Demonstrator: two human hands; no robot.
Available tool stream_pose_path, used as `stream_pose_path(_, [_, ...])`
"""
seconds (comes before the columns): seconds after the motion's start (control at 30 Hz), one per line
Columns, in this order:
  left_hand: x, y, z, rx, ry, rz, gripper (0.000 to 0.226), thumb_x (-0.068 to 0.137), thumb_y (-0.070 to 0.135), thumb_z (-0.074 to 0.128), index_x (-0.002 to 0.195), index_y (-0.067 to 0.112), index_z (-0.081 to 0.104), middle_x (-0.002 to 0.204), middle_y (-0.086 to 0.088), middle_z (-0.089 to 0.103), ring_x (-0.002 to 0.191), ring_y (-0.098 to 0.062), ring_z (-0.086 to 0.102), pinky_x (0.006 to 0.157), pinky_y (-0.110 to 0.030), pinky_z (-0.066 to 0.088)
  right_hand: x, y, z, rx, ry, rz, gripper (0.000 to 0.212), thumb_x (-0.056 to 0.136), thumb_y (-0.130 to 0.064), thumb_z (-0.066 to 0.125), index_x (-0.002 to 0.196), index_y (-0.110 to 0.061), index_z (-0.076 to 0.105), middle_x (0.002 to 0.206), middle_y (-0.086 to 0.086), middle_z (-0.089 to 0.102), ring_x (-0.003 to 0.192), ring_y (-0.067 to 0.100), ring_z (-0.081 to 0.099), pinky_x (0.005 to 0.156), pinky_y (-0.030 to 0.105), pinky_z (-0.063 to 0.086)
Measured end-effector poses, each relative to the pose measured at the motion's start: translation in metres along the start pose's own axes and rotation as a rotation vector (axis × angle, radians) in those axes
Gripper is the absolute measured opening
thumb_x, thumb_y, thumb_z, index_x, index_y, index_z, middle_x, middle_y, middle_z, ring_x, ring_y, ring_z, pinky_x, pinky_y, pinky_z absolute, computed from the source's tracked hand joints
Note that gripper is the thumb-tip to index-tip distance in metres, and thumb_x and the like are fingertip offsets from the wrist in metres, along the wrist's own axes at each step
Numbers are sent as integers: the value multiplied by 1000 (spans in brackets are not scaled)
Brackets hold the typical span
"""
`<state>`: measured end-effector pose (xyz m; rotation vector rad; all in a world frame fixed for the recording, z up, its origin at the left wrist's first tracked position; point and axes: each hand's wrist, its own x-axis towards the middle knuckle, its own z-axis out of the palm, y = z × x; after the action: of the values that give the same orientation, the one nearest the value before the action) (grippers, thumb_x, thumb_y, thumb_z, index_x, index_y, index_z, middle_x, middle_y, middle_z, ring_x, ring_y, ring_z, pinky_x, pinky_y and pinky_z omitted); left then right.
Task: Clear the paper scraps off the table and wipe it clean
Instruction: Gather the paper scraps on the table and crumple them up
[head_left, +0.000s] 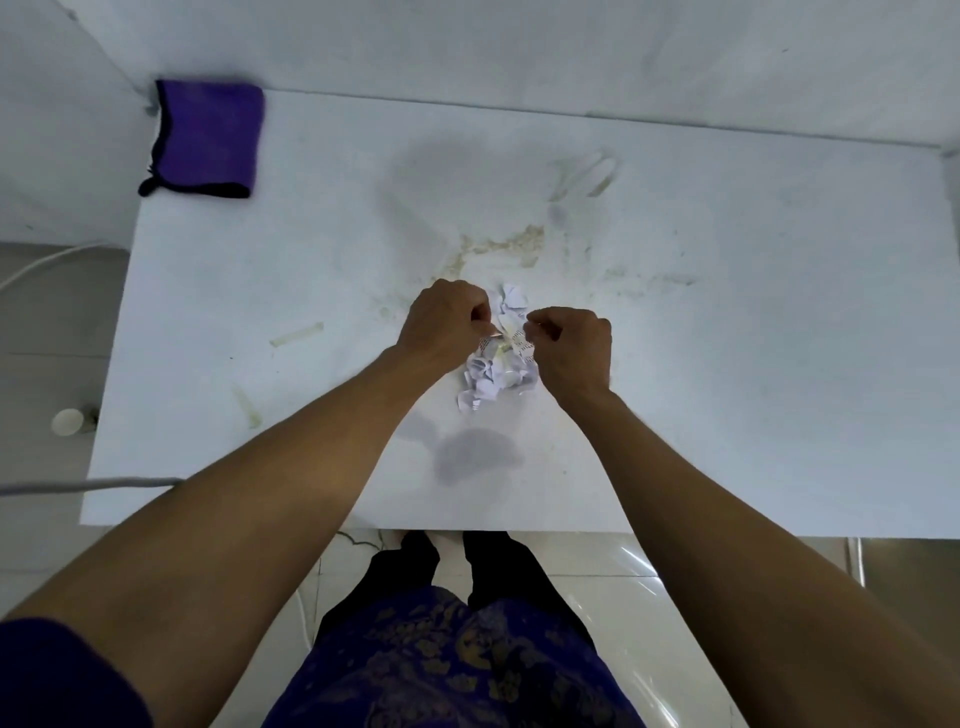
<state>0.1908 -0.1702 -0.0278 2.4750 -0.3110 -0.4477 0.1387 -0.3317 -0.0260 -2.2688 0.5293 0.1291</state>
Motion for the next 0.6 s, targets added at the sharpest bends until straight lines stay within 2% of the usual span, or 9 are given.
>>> stream_pose_path(0.03, [-1,0,0,-12,-14,7,3,87,11,71,86,10,68,78,-4,72,75,-25,66,71,-35,54,-1,2,0,-7,1,-20,20,88,-12,63,103,-15,76,73,-1,72,72,19,65,72,26,52])
stream_pose_path(0.1, [-5,0,1,-17,-13,11,8,89,5,63,92,11,63,81,-4,72,74,-27,66,70,-36,55,-2,4,-1,-42,22,-75,29,88,-7,60,112,-15,72,73,-3,65,67,14,58,70,24,45])
stream_pose_path(0.17, [-9,2,1,-10,14,5,8,85,6,65,89,13,62,77,-3,70,71,-25,64,68,-37,55,-3,6,-2,-89,41,-126,33,82,-5,68,114,-16,70,80,-3,59,70,12,52,71,23,40])
stream_pose_path(0.23, [-11,2,0,-3,34,-12,10,82,12,72,80,14,62,74,0,69,67,-20,61,65,-34,53,-3,4,-3,-111,48,-156,36,78,-4,71,112,-16,69,83,-1,57,71,12,51,70,25,42])
stream_pose_path(0.33, [-16,0,-2,-12,57,-40,16,84,22,76,76,16,63,75,2,69,66,-15,56,59,-24,37,-5,-2,-3,-136,79,-191,32,79,-8,70,110,-17,69,83,-2,57,71,13,50,66,26,39])
stream_pose_path(0.5, [-39,-19,-10,23,182,-111,25,101,29,53,87,11,64,73,-2,67,70,-27,61,64,-36,48,-13,-27,16,-136,97,-334,23,83,-8,68,105,-14,70,83,1,61,67,10,51,63,25,39])
stream_pose_path(0.6, [-64,-46,-24,50,283,-189,26,100,33,53,82,15,59,64,6,59,61,-21,57,59,-30,42,-23,-51,43,-124,0,-399,20,88,-12,64,107,-12,71,87,4,66,71,16,61,67,28,46])
